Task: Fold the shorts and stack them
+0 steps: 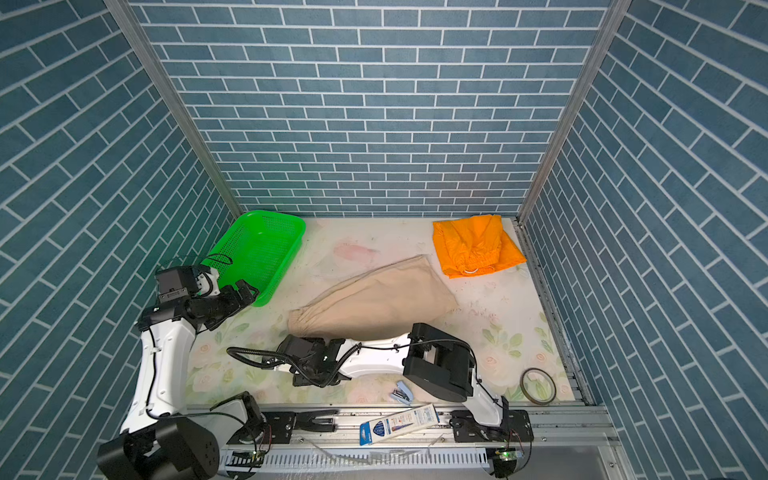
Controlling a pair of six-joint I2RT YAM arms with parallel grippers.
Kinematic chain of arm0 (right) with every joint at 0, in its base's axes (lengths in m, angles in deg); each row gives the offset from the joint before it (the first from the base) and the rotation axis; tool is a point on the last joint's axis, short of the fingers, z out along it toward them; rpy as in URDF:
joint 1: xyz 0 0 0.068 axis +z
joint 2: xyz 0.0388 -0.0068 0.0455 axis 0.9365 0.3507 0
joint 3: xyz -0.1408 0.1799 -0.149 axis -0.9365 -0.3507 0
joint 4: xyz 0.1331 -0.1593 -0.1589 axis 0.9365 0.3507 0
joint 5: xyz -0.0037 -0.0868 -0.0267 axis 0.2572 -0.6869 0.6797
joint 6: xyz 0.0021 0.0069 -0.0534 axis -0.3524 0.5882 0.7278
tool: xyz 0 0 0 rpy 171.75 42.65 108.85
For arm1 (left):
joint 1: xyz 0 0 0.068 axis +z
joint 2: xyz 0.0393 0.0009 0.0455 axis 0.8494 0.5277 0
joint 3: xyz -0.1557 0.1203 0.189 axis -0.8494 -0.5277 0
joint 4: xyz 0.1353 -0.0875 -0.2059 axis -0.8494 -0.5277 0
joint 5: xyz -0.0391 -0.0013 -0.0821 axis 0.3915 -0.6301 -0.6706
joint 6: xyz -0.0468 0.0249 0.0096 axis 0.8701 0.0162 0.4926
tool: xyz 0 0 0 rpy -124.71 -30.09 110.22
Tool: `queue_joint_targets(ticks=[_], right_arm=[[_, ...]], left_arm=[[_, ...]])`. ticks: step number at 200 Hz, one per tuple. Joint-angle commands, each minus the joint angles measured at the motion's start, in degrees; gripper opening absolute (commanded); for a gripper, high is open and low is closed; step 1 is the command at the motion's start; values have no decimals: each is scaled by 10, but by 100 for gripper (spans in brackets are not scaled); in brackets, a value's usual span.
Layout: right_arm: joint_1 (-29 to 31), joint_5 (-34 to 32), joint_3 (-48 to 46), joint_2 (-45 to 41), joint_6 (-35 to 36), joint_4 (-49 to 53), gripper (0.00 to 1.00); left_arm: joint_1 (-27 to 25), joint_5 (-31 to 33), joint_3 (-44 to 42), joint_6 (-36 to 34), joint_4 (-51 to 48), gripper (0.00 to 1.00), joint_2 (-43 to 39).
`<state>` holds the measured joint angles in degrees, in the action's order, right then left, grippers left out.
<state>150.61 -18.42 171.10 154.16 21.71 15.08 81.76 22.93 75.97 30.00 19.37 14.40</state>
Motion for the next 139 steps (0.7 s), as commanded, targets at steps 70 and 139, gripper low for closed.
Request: queue_joint_targets(ticks=[70, 139], right_arm=[[2, -88, -1, 50, 31, -32, 66], [-23, 35, -50, -11, -30, -86, 1]], left_arm=[[13, -20, -6, -3, 3, 100, 9], [13, -50, -14, -2, -12, 100, 14]])
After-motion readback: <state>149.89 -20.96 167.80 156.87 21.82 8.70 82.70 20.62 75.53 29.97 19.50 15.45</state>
